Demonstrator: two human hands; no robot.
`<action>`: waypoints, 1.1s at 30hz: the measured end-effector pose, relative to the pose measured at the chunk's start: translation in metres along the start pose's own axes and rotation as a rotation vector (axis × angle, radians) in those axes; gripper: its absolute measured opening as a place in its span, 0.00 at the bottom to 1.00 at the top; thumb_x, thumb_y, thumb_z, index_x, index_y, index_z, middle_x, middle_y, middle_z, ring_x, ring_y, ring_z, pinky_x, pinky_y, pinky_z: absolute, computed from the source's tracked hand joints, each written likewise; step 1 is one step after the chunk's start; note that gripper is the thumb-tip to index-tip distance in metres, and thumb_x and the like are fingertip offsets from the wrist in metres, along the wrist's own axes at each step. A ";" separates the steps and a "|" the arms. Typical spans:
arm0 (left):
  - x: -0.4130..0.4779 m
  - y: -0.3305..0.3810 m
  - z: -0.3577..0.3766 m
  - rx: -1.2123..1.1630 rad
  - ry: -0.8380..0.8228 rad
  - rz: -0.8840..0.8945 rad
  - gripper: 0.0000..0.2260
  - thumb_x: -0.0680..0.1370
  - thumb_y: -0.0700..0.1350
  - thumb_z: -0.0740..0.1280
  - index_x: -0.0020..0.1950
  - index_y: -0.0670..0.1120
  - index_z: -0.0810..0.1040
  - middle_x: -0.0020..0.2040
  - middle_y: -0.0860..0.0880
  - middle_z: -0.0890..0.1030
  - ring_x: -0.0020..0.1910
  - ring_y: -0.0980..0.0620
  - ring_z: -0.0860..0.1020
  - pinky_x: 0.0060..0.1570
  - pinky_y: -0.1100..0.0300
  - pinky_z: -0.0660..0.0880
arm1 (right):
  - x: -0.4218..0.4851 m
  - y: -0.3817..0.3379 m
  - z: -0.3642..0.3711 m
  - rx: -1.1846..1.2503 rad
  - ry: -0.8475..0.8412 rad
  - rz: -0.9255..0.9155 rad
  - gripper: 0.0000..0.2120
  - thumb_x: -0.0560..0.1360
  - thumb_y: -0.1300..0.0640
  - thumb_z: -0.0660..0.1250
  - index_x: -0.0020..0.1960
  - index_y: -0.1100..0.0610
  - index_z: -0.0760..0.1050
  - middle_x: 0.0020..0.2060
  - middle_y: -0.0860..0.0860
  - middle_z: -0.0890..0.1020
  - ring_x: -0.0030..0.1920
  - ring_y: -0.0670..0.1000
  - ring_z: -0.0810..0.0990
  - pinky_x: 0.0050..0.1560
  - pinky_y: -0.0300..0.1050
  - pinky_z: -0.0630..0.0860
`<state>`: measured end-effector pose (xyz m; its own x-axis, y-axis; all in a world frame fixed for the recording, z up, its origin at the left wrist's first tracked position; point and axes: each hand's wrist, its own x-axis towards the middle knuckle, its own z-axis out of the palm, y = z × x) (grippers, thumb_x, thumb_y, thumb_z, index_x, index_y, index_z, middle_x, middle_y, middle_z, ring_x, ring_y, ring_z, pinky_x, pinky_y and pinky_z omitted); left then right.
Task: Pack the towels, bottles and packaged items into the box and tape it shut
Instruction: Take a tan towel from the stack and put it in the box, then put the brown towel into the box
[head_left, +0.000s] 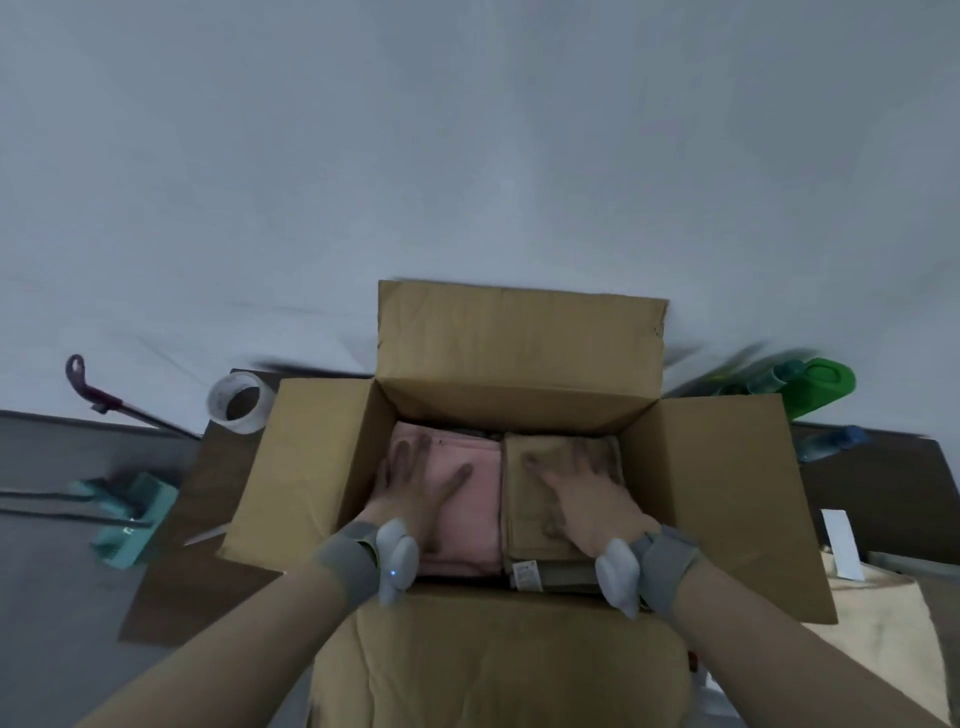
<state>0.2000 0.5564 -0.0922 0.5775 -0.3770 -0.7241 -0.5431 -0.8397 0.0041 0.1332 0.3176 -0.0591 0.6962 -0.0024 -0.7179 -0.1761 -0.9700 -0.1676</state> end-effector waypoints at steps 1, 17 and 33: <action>0.002 -0.002 0.004 -0.024 -0.017 -0.007 0.47 0.79 0.50 0.69 0.78 0.66 0.32 0.78 0.40 0.26 0.78 0.32 0.32 0.77 0.34 0.46 | 0.002 0.000 0.004 -0.007 -0.002 0.002 0.44 0.82 0.48 0.68 0.82 0.31 0.39 0.82 0.60 0.34 0.82 0.71 0.40 0.79 0.64 0.60; -0.026 0.011 -0.048 -0.074 -0.027 0.067 0.31 0.83 0.51 0.63 0.82 0.56 0.53 0.79 0.40 0.62 0.73 0.40 0.69 0.64 0.51 0.72 | -0.021 -0.004 -0.007 0.096 0.020 -0.010 0.38 0.82 0.50 0.67 0.84 0.40 0.49 0.80 0.60 0.63 0.73 0.63 0.71 0.71 0.53 0.72; -0.094 0.146 -0.095 -0.944 0.442 0.258 0.06 0.79 0.49 0.61 0.49 0.48 0.74 0.42 0.49 0.82 0.45 0.44 0.81 0.42 0.52 0.74 | -0.156 0.002 -0.033 0.966 0.664 0.017 0.08 0.78 0.65 0.66 0.51 0.60 0.84 0.34 0.54 0.87 0.34 0.57 0.87 0.35 0.49 0.85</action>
<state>0.1242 0.4322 0.0419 0.7850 -0.5352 -0.3119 -0.0988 -0.6052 0.7899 0.0470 0.3083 0.0751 0.8649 -0.4172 -0.2792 -0.4456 -0.3819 -0.8097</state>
